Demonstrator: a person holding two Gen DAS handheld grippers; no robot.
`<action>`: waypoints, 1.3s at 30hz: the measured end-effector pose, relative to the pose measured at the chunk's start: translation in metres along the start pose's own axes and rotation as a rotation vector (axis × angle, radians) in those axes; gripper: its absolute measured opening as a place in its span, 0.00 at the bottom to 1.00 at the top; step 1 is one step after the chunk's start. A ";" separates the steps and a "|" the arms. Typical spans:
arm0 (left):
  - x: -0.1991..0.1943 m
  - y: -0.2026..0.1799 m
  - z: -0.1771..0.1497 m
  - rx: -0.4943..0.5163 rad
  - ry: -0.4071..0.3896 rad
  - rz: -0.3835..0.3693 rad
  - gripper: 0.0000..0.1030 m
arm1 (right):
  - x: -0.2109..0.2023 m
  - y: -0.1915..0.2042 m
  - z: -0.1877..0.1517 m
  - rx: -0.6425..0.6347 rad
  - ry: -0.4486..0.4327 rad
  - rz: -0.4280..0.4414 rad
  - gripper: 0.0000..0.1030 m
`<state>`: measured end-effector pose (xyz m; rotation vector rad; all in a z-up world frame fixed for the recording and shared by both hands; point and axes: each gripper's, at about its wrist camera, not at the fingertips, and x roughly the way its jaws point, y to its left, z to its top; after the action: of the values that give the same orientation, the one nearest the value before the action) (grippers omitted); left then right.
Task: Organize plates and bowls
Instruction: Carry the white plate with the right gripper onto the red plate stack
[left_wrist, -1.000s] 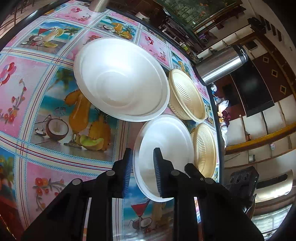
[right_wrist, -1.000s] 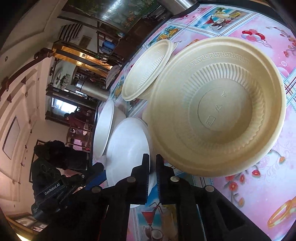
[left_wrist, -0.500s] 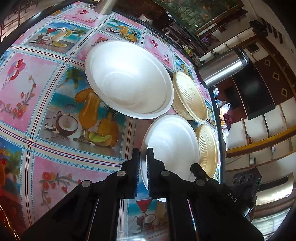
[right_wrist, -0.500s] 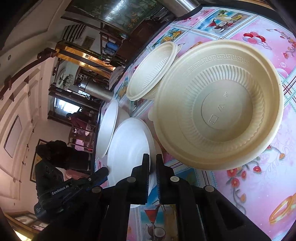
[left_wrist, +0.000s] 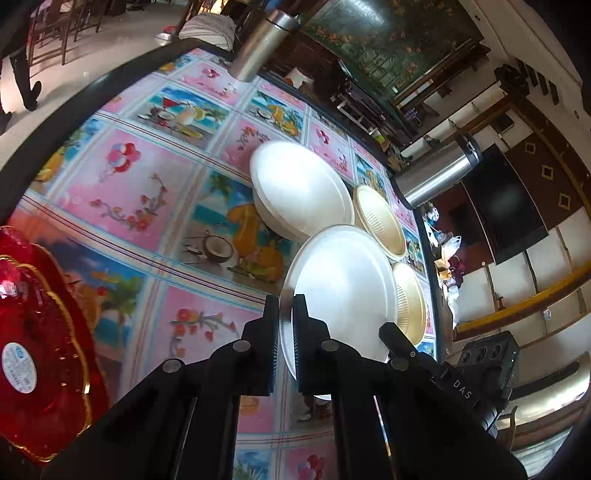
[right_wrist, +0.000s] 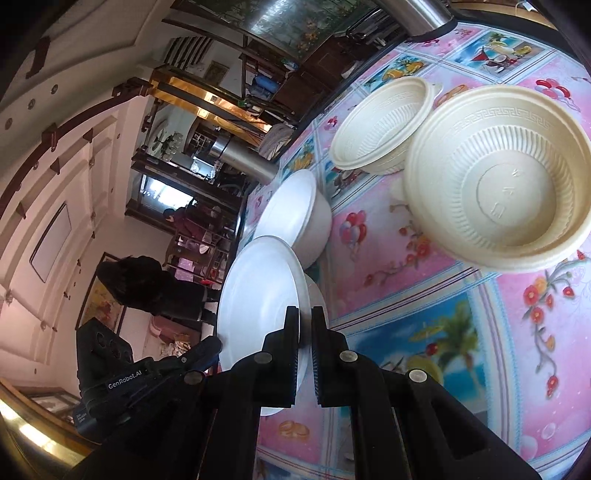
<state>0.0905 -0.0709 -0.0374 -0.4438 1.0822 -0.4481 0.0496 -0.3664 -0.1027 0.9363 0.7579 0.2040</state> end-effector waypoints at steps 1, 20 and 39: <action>-0.011 0.006 -0.001 -0.004 -0.017 0.006 0.05 | 0.003 0.010 -0.006 -0.008 0.008 0.014 0.06; -0.142 0.142 -0.058 -0.142 -0.153 0.156 0.05 | 0.078 0.157 -0.121 -0.268 0.266 0.084 0.06; -0.123 0.192 -0.069 -0.149 -0.063 0.274 0.07 | 0.138 0.165 -0.181 -0.359 0.389 -0.091 0.07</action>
<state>0.0040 0.1470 -0.0798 -0.4303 1.0999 -0.1115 0.0555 -0.0855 -0.1071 0.5232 1.0782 0.4346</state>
